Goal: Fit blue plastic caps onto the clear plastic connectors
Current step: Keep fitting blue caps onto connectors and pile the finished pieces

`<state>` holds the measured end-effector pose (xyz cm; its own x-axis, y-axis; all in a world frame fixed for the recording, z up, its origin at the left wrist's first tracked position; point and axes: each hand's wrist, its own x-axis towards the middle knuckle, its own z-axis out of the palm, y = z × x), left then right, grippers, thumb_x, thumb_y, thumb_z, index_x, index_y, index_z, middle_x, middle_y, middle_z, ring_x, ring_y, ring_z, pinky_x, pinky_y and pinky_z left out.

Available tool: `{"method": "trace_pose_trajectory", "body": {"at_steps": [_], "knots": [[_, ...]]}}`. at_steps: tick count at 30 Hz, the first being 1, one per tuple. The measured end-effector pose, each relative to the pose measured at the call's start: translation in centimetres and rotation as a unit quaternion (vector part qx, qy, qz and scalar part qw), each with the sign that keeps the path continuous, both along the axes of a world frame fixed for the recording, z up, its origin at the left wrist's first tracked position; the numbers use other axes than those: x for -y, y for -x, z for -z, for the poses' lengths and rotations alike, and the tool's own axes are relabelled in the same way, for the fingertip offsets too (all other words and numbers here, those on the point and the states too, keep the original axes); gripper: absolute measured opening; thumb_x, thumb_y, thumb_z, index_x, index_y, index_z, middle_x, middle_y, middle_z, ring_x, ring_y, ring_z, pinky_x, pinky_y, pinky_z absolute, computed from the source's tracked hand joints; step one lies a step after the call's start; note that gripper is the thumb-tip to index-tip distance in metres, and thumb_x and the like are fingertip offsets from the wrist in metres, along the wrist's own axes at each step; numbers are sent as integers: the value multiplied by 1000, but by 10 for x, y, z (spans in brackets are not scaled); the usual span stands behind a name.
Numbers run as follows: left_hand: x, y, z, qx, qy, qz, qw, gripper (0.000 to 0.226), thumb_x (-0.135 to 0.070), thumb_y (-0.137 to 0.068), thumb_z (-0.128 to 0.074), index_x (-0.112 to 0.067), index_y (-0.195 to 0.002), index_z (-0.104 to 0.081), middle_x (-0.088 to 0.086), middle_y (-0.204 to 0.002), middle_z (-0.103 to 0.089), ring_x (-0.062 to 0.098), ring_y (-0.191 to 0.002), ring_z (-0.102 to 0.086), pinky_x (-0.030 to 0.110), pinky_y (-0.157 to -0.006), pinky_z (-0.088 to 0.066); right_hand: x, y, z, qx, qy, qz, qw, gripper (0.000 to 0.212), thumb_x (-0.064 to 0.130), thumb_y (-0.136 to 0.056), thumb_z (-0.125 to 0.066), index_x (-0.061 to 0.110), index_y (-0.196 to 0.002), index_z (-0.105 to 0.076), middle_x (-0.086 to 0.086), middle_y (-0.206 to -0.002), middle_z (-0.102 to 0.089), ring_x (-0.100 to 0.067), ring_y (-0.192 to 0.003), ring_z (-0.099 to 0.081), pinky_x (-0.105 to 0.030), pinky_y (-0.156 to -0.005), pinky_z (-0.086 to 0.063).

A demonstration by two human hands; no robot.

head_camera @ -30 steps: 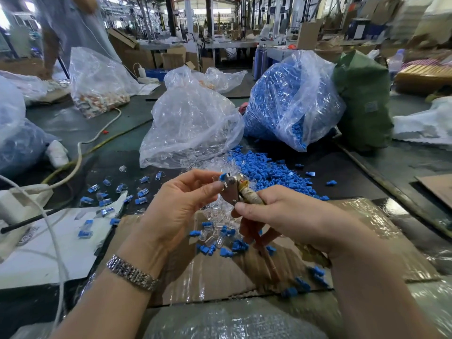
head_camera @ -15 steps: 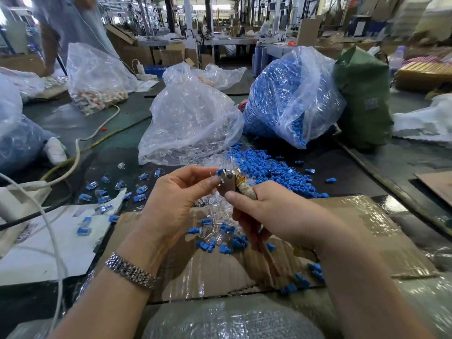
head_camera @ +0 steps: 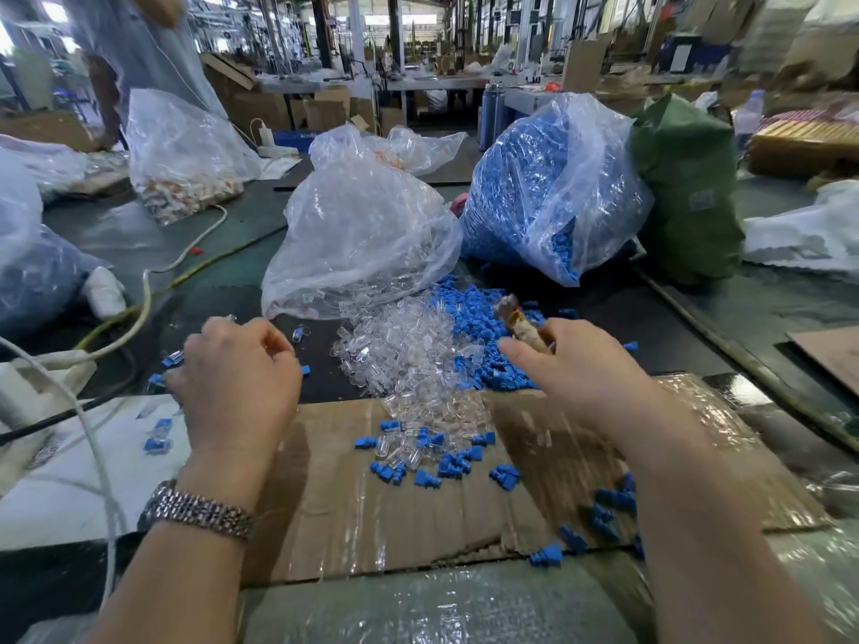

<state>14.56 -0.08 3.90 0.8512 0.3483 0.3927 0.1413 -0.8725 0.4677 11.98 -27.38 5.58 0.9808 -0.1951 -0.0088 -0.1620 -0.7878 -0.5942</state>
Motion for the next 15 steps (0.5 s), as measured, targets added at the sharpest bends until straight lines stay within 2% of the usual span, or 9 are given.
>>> {"method": "trace_pose_trajectory", "body": {"at_steps": [1,3,5,7,9,11,13,15], "knots": [[1,0,0,-14,-34,9,999,16,-10,-87,-63,-24,-81,-69,10,-102,-55,37,-106,-51,49,-90,-41,0,-2,3,-13,50,15,999,47,59,-95,-56,15,-78,-50,-1,-78,-57,-18,-69,-53,-35,-55,-34],[5,1,0,-36,-9,98,994,22,-9,-85,-66,-29,-77,-69,-1,-92,-57,28,-98,-58,38,-80,-43,-1,-5,8,-33,110,40,993,44,57,-95,-57,19,-78,-46,-4,-90,-58,-20,-76,-53,-34,-58,-36],[11,2,2,-88,52,198,975,24,-10,-84,-69,-32,-77,-69,-13,-83,-63,7,-79,-61,23,-64,-41,-1,-9,13,-47,139,57,988,43,56,-95,-59,20,-77,-43,-8,-103,-58,-27,-90,-56,-38,-74,-47],[17,2,6,-117,55,236,963,18,-16,-87,-71,-34,-92,-72,-13,-89,-65,-2,-77,-59,15,-63,-39,-1,-11,18,-57,155,64,984,41,55,-94,-61,17,-86,-47,-12,-112,-57,-32,-102,-56,-45,-89,-50],[22,1,14,-108,9,238,965,24,-22,-91,-69,-31,-112,-69,-10,-100,-60,4,-84,-57,20,-71,-42,-2,-12,21,-72,172,66,980,43,56,-92,-63,16,-99,-50,-14,-118,-55,-34,-108,-56,-47,-95,-50],[26,2,18,-116,-22,247,962,30,-26,-93,-69,-32,-122,-65,-10,-106,-55,6,-91,-55,27,-81,-48,-4,-12,22,-87,188,67,976,49,57,-90,-65,15,-112,-53,-15,-124,-53,-35,-114,-53,-48,-98,-48],[28,2,19,-125,-24,264,956,29,-28,-92,-71,-34,-119,-64,-11,-107,-52,6,-92,-55,30,-88,-51,-6,-11,22,-92,198,68,974,59,60,-88,-65,14,-123,-53,-15,-129,-52,-35,-120,-50,-49,-100,-46],[28,3,19,-123,-27,270,954,24,-26,-90,-73,-34,-110,-64,-13,-103,-54,6,-91,-56,30,-85,-51,-8,-12,22,-88,197,69,974,64,62,-87,-66,15,-127,-51,-14,-133,-50,-35,-124,-48,-51,-103,-44]]}}
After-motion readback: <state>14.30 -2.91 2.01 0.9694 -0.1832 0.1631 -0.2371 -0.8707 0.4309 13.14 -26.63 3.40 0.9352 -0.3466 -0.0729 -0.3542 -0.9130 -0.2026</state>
